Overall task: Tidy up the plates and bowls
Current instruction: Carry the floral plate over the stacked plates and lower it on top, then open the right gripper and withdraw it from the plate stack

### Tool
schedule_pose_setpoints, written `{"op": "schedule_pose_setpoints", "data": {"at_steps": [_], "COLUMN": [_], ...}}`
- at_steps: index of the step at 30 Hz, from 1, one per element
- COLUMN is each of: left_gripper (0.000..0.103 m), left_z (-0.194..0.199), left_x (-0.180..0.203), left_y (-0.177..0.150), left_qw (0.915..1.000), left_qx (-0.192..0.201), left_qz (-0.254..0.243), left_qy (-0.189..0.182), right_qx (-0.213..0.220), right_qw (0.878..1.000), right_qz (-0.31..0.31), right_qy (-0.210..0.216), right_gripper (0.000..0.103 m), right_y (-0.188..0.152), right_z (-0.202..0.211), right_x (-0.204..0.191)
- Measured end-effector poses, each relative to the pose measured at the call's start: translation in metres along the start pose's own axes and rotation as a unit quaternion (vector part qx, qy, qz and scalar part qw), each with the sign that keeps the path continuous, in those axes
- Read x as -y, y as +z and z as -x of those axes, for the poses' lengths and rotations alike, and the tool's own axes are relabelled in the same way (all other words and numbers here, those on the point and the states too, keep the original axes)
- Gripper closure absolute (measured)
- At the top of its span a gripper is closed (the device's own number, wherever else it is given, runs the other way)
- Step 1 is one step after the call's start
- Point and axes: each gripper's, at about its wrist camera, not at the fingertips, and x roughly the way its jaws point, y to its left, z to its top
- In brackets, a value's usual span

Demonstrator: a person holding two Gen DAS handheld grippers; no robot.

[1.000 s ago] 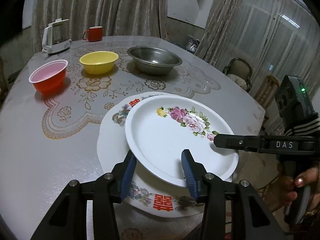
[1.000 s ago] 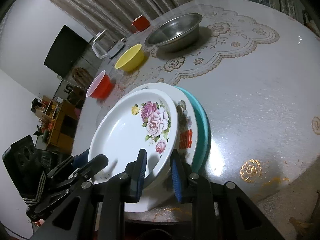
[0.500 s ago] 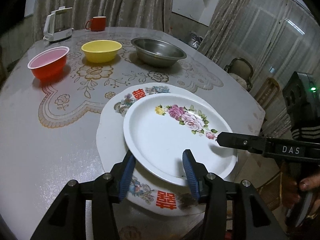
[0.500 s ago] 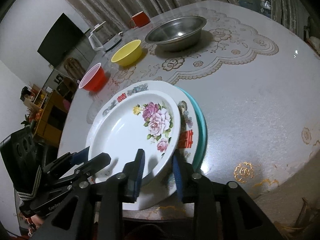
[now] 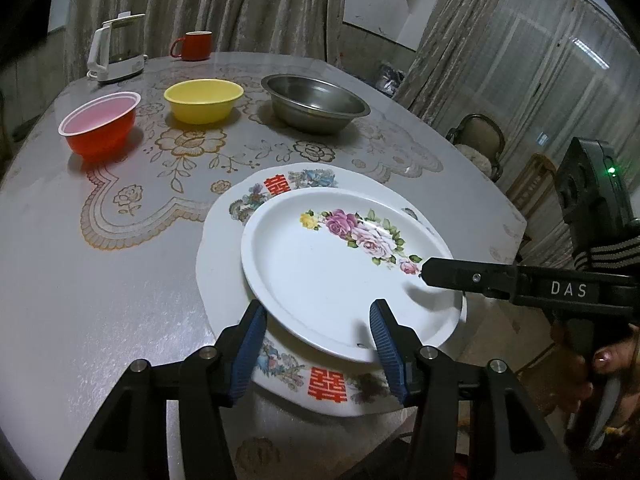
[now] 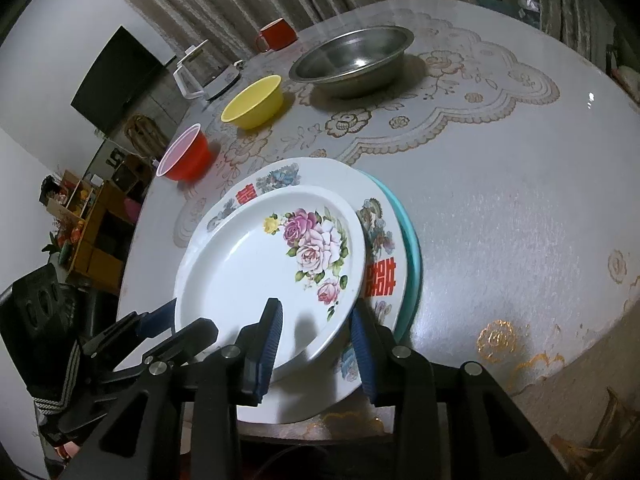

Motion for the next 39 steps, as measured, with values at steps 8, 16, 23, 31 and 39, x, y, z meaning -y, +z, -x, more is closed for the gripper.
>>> {"op": "schedule_pose_setpoints", "data": {"at_steps": [8,16,23,31,39], "left_gripper": [0.046,0.045,0.041,0.027,0.023], "left_z": [0.007,0.003,0.003,0.005,0.004], "left_x": [0.009,0.011,0.011,0.013,0.014], "left_y": [0.0,-0.001,0.0,0.003,0.005], "left_qw": [0.9999,0.9997,0.9996,0.9994,0.999], "left_qx": [-0.002,-0.004,-0.002,-0.001,-0.003], "left_qz": [-0.014,-0.019,-0.019,-0.021,-0.022], "left_qy": [0.003,0.011,0.019,0.028,0.038], "right_qx": [0.008,0.001,0.002,0.005,0.004], "right_qw": [0.999,1.0,1.0,0.999,0.999], "right_qz": [0.009,0.015,0.011,0.033,0.037], "right_qy": [-0.03,-0.022,-0.018,-0.03,-0.026], "right_gripper": [0.067,0.067,0.067,0.066,0.065], "right_y": [0.001,-0.001,-0.002,-0.003,-0.003], "right_z": [0.007,0.004,0.003,0.003,0.002], "right_x": [-0.004,-0.007,-0.006,-0.01,-0.01]}}
